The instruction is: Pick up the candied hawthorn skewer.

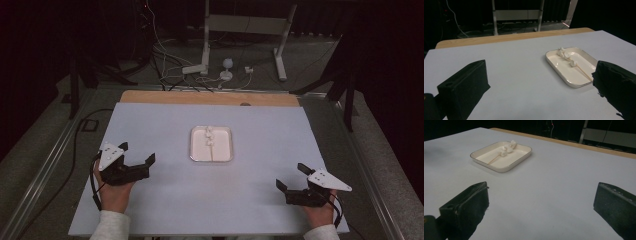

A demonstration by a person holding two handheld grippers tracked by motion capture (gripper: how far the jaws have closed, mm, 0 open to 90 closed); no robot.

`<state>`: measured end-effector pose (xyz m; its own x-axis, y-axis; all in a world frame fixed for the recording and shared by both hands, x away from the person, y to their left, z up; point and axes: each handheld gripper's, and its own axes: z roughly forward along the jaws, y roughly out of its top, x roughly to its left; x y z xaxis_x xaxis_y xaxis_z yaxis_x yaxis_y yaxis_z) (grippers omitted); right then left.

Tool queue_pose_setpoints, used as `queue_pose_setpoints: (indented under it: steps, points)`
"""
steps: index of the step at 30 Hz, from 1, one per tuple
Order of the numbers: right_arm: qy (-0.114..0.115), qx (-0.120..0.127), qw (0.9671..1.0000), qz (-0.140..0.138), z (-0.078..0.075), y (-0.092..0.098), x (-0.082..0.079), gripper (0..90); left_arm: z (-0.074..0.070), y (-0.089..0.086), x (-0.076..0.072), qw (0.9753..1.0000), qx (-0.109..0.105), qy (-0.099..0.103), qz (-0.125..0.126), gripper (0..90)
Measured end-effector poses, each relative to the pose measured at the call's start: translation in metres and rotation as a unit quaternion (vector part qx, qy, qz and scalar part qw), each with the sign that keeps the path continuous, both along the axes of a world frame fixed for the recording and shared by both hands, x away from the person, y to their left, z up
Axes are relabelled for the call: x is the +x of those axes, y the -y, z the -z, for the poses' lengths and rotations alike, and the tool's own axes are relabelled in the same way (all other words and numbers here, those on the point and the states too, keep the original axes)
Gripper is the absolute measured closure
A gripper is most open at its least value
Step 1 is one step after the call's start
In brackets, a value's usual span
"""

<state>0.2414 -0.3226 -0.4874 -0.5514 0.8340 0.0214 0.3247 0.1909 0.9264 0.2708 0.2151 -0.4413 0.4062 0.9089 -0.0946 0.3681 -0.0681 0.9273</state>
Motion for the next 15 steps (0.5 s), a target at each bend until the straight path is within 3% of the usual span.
queue_pose_setpoints:
  steps: [15]
  points:
    - [0.0, 0.0, 1.0, 0.0, 0.0, 0.0, 0.0, 0.1, 0.004, 0.024, 0.025, 0.9997, 0.001, -0.018, 0.014, 0.8]
